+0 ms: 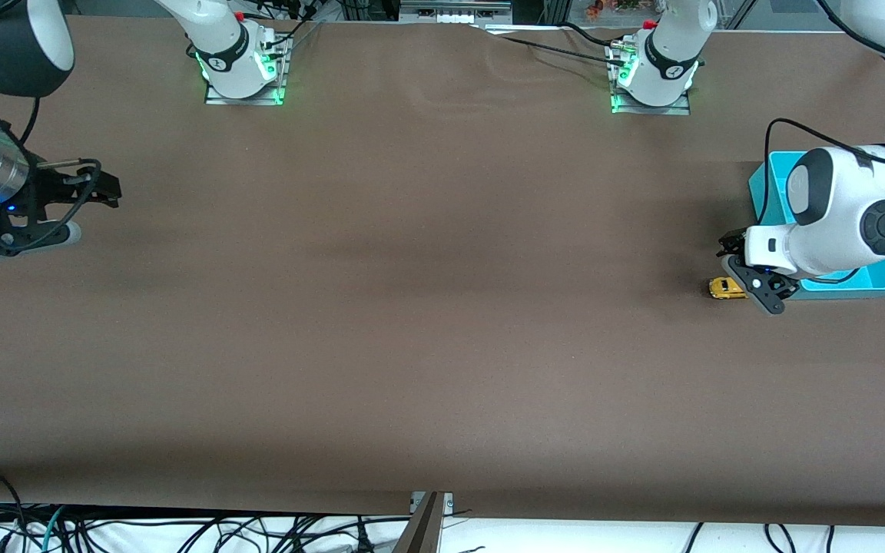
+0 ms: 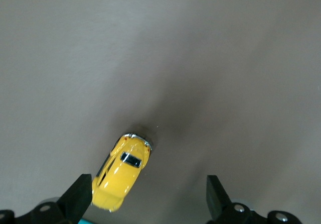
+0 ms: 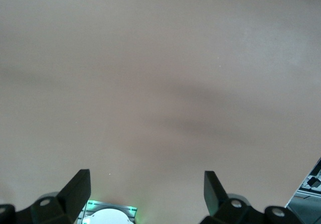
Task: Wind and store yellow beetle car
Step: 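Close the left gripper on the yellow car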
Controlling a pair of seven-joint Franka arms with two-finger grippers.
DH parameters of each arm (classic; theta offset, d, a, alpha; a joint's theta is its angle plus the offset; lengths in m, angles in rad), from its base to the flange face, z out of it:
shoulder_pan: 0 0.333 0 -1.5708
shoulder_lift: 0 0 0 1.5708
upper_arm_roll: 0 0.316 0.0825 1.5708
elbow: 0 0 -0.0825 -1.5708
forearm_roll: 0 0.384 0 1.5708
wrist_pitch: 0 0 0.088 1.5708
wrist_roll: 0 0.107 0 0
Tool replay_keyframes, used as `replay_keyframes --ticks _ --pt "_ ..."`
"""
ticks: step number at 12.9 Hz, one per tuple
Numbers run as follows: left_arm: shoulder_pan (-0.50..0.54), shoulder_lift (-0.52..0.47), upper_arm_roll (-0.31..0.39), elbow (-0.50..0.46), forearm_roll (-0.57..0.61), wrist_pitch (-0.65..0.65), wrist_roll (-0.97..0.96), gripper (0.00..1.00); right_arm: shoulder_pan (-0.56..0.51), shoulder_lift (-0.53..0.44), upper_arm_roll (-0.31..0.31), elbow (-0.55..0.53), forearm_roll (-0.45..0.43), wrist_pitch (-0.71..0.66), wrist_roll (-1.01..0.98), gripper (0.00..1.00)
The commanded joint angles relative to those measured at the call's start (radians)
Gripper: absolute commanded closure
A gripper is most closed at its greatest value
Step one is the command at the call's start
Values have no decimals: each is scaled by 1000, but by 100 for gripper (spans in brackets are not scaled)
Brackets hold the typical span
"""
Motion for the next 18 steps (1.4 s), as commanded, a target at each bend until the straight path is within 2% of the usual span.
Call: replay_keyframes --ticks 1,4,8,10,13,18 --pt "0 25 1 -34 53 75 216 0 2 -18 -18 -5 38 -11 11 0" --pt "3 47 13 -51 53 170 342 0 -36 -35 -29 -7 73 27 6 0" --pt "6 99 44 -49 54 290 439 0 -53 -73 -36 -13 58 138 -8 0" --pt "8 106 45 -48 94 293 448 0 -71 -82 -38 -37 72 141 5 0" --pt "23 119 48 -52 120 293 454 0 -79 -102 -98 -71 144 133 8 0" --pt "35 137 57 -51 108 314 439 0 -78 -119 -101 -107 139 130 63 0"
